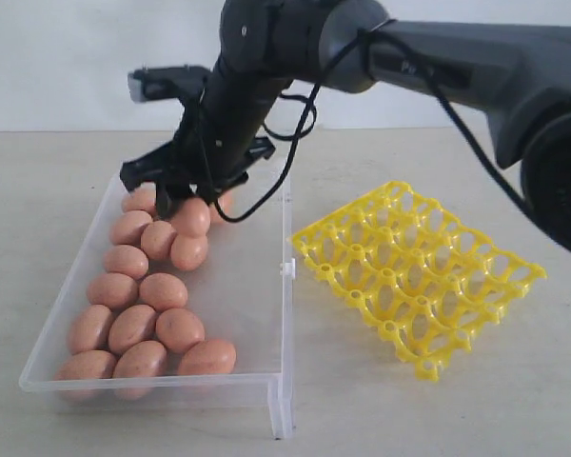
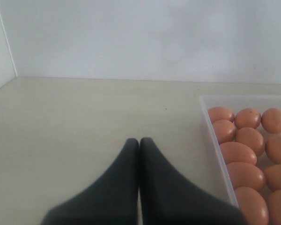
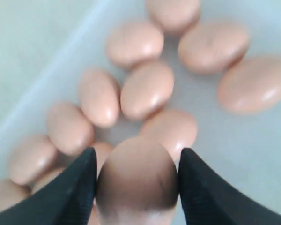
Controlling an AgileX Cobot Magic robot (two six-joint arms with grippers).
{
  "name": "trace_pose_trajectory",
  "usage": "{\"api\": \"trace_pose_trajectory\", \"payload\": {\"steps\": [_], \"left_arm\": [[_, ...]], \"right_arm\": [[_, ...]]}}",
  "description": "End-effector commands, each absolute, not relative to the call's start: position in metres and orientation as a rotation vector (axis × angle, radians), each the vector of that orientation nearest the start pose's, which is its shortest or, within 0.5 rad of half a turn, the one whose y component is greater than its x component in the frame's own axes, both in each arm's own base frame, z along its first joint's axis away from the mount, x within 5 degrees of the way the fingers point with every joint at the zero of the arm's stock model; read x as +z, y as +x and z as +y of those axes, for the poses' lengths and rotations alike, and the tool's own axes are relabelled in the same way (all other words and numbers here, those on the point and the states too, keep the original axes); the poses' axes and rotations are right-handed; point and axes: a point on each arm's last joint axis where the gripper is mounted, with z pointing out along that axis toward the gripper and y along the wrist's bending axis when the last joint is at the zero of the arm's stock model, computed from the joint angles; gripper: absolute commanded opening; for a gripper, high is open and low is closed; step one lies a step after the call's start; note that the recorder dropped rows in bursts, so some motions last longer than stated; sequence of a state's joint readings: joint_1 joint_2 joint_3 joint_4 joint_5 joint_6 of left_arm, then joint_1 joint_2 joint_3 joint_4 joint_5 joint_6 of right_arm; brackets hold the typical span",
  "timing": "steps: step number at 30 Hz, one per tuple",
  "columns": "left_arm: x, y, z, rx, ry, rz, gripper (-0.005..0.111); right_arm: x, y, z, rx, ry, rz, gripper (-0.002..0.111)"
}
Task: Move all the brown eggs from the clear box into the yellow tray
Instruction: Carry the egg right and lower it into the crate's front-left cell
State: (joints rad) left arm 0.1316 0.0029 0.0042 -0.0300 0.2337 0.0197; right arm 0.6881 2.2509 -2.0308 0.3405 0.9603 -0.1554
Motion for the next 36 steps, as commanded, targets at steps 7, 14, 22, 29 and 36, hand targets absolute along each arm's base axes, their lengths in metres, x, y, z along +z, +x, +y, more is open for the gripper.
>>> {"api": "trace_pose_trajectory", "payload": {"steps": [7,14,22,29,36], "left_arm": [[0.192,0.055,0.006,0.076,-0.114,1.713,-0.004],[0.192,0.055,0.006,0.076,-0.114,1.713,-0.004],[0.192,0.055,0.006,0.076,-0.114,1.713,-0.004],[0.192,0.055,0.006,0.076,-0.114,1.713,-0.004],[0.192,0.055,0.006,0.076,-0.114,1.713,-0.004]], "right_arm": [[0.331,0.358,0.337,0.598,-0.874,2.101,0.000],[0.343,0.337,0.331,0.560,-0.878,1.896,-0.001],[0.319,0.268,0.242,0.522,-0.562,1.645,-0.001],[0.286,0.250,0.141,0.406,-0.095,1.630,-0.001],[0.256,0.274,0.116,0.335,-0.296,1.732,-0.001]]}}
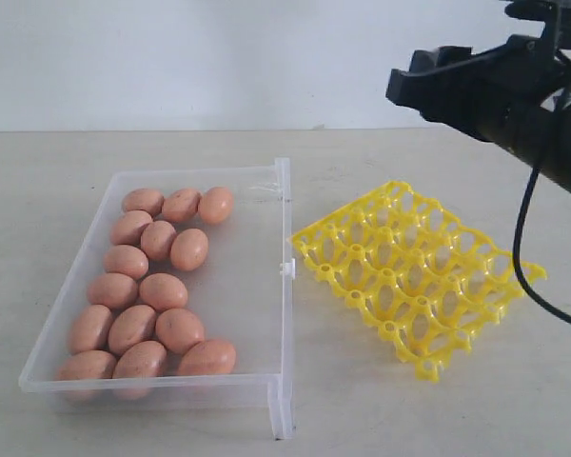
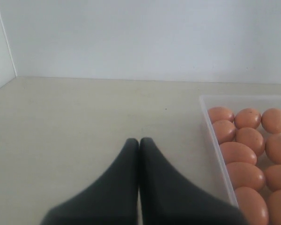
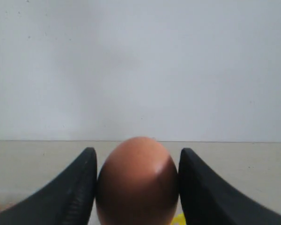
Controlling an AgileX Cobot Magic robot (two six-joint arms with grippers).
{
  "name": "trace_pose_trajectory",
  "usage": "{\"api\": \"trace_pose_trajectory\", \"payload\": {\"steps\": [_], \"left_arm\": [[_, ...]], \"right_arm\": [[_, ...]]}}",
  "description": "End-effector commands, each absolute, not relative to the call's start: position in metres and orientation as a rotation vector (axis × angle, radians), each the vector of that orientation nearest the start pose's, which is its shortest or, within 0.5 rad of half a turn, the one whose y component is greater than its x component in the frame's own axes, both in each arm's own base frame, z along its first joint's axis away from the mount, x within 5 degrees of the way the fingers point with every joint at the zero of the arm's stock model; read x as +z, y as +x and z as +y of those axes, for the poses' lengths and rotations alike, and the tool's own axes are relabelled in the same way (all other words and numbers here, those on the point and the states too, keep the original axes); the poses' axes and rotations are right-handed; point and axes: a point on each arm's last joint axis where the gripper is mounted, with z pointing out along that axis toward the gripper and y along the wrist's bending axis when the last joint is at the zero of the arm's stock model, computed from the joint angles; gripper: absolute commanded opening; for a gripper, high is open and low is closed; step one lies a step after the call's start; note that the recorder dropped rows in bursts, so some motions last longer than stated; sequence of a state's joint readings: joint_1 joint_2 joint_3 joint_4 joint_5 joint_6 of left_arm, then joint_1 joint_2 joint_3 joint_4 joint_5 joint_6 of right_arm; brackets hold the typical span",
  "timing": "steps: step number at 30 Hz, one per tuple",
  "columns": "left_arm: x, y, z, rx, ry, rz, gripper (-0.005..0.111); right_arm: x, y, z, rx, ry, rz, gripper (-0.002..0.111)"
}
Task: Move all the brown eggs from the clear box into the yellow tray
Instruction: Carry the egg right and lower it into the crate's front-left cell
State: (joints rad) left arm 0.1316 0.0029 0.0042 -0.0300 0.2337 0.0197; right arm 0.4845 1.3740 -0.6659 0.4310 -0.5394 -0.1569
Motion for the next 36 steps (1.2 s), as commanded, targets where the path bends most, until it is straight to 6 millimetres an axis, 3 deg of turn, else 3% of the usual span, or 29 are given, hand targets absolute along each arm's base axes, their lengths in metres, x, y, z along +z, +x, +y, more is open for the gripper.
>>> {"api": "trace_pose_trajectory", "payload": {"steps": [1,2,7,11,18,29,36], "left_arm": [[0.192,0.055,0.006,0.076,-0.114,1.713,-0.004],[0.192,0.055,0.006,0.076,-0.114,1.713,-0.004],[0.192,0.055,0.006,0.076,-0.114,1.713,-0.004],[0.192,0.055,0.006,0.076,-0.114,1.713,-0.004],[0.192,0.055,0.006,0.076,-0.114,1.713,-0.004],[0.192,0.055,0.006,0.076,-0.114,1.713,-0.004],[0.192,0.055,0.006,0.076,-0.114,1.713,-0.004]], "right_arm": [[0.250,0.277,0.118,0.352,-0.418,1.745,-0.001],[0.243,0.280,0.121,0.370,-0.553,1.759,-0.001],[0.224,0.293,0.130,0.776,-0.819,1.803,-0.001],[0.213,0.312,0.127,0.946,-0.862,1.827,-0.001],[0.194,0.334,0.127,1.035,-0.875,1.833,-0.001],[0.145,0.348,0.126,0.937,-0.932,1.883,-0.001],[0.138,0.353,0.126,0.922,-0.908,1.825,-0.001]]}}
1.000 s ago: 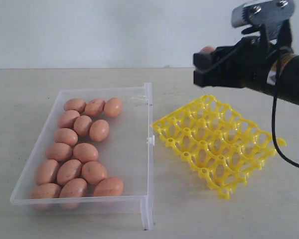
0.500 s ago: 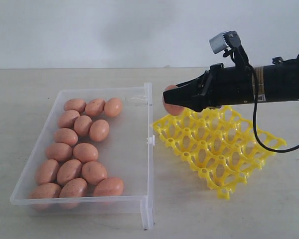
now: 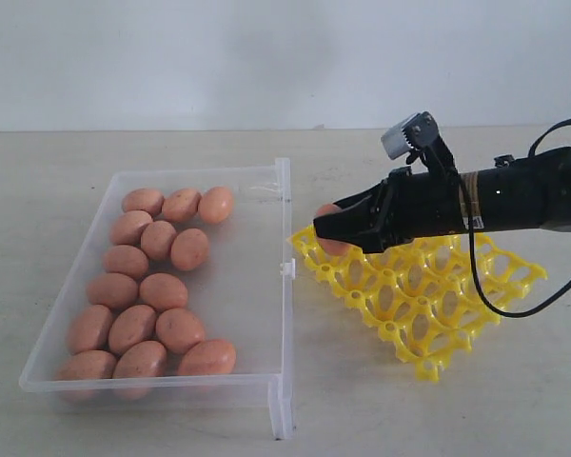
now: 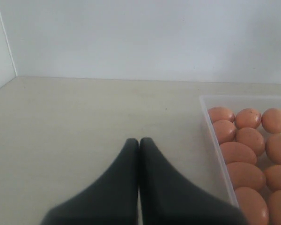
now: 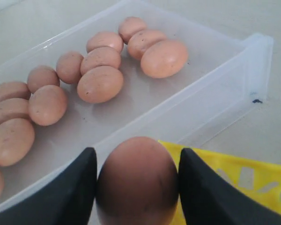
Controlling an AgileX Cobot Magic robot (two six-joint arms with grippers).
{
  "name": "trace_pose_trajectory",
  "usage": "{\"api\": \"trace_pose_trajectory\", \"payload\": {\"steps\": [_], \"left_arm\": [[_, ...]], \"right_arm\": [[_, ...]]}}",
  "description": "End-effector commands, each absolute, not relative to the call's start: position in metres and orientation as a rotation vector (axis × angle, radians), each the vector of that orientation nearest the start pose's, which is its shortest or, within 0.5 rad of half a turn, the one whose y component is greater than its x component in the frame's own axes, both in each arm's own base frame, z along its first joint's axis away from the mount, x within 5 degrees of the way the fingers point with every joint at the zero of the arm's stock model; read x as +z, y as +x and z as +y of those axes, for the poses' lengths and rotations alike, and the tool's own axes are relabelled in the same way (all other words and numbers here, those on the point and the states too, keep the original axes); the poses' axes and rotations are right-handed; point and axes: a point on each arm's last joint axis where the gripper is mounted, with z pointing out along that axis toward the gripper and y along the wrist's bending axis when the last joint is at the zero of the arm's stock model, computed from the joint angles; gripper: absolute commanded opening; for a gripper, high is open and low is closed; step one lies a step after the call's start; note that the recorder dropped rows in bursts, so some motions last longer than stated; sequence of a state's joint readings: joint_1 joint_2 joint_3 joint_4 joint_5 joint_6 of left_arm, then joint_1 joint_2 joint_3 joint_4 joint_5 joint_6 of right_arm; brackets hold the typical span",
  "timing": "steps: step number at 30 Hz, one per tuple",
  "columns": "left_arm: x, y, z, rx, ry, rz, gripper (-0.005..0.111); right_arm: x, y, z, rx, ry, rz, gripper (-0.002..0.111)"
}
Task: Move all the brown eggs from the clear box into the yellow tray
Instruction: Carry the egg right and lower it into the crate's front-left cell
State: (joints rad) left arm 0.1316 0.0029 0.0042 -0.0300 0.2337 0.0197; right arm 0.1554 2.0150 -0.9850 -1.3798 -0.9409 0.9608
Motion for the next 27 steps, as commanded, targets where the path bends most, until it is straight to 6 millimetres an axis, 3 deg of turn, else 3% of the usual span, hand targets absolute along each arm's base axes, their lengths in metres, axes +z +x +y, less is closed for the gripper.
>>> {"api": "trace_pose_trajectory", "payload": {"steps": [1,19,25,27], "left_arm": [[0.192,0.055,0.006,0.076,-0.114,1.713,-0.004],[0.192,0.055,0.006,0.076,-0.114,1.713,-0.004],[0.192,0.055,0.006,0.076,-0.114,1.713,-0.004],[0.192,0.055,0.006,0.076,-0.114,1.713,-0.004]], "right_arm": [[0.137,0.353,0.126,0.919,-0.911,1.823,-0.001],[0.132,0.359,0.126,0.852,-0.929,1.787,-0.001],[0.123,0.354,0.147,0.715,-1.055,1.816,-0.001],[0.123,0.357,0.146,0.703,-1.015,1.830,-0.001]]}}
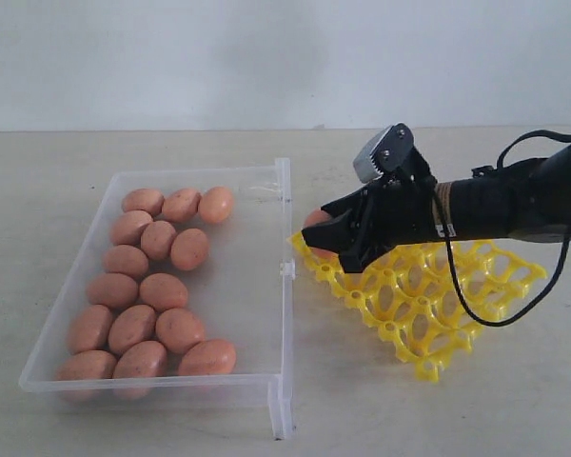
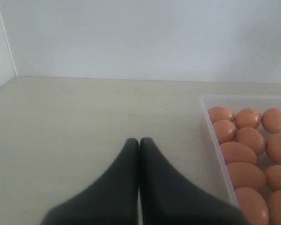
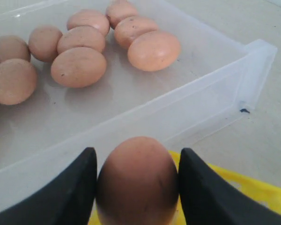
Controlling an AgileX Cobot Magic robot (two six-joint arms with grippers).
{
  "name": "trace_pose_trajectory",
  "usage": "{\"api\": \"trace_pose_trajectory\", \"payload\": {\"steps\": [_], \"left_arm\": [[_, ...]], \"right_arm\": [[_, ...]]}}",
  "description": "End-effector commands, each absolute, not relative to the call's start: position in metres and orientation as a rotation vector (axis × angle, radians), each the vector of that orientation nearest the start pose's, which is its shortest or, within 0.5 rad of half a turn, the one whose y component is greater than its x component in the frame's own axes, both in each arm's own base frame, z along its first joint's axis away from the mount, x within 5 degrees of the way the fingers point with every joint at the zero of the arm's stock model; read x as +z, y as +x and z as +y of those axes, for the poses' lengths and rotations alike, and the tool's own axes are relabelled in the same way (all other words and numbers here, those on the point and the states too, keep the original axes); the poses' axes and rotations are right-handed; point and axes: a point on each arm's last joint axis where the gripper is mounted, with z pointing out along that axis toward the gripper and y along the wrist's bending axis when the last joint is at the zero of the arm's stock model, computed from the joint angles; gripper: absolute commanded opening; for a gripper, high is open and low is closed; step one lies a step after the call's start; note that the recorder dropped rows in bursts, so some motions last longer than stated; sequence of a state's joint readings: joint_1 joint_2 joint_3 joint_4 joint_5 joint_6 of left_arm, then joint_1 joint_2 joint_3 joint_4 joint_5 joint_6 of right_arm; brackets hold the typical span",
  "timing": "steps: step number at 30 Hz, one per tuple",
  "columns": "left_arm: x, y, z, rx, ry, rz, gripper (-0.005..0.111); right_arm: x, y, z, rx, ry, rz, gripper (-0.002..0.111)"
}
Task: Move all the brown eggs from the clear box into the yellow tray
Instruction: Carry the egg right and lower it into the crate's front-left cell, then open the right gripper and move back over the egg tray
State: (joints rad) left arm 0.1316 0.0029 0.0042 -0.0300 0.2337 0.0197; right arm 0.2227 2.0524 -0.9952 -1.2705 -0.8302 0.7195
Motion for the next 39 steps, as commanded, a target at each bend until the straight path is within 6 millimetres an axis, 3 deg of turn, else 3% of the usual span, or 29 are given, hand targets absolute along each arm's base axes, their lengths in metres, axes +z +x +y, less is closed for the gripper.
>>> {"api": "trace_pose_trajectory", "payload": {"steps": [1,3,6,8,12,15,19,22,24,27,30,34,37,39], "left_arm": [[0.192,0.055,0.006,0.076,-0.114,1.713,-0.004],[0.192,0.055,0.006,0.076,-0.114,1.713,-0.004],[0.192,0.055,0.006,0.076,-0.114,1.713,-0.004],[0.192,0.055,0.006,0.076,-0.114,1.713,-0.004],[0.192,0.055,0.006,0.076,-0.114,1.713,-0.004],[0.192,0.055,0.006,0.076,-0.114,1.713,-0.004],[0.192,0.055,0.006,0.076,-0.114,1.713,-0.004],[0.192,0.055,0.006,0.076,-0.114,1.713,-0.004],[0.192,0.055,0.006,0.076,-0.114,1.713,-0.004],[0.192,0.055,0.006,0.076,-0.114,1.713,-0.004],[0.192,0.055,0.006,0.076,-0.114,1.713,-0.004],[0.192,0.055,0.006,0.076,-0.114,1.713,-0.004],[0.192,0.055,0.006,0.076,-0.114,1.713,-0.004],[0.192,0.055,0.006,0.076,-0.114,1.713,-0.004]], "right_arm": [[0.124,0.358,0.146,0.704,-0.994,1.832,-0.001],[0.124,0.358,0.146,0.702,-0.983,1.831,0.005],[0.124,0.358,0.146,0.706,-0.984,1.827,0.034],[0.124,0.358,0.146,0.713,-0.974,1.834,0.046],[0.124,0.358,0.146,0.713,-0.974,1.834,0.060],[0.124,0.358,0.146,0.713,-0.971,1.835,0.064],[0.125,0.358,0.146,0.712,-0.968,1.832,0.064],[0.138,0.358,0.147,0.727,-0.942,1.802,0.063],[0.155,0.358,0.148,0.755,-0.903,1.754,0.063],[0.197,0.353,0.150,0.807,-0.839,1.599,0.061],[0.246,0.336,0.163,0.899,-0.784,1.478,0.044],[0.293,0.292,0.213,0.948,-0.949,1.393,0.001],[0.305,0.268,0.256,0.749,-1.119,1.412,0.000],[0.304,0.263,0.279,0.492,-1.149,1.507,0.000]]}}
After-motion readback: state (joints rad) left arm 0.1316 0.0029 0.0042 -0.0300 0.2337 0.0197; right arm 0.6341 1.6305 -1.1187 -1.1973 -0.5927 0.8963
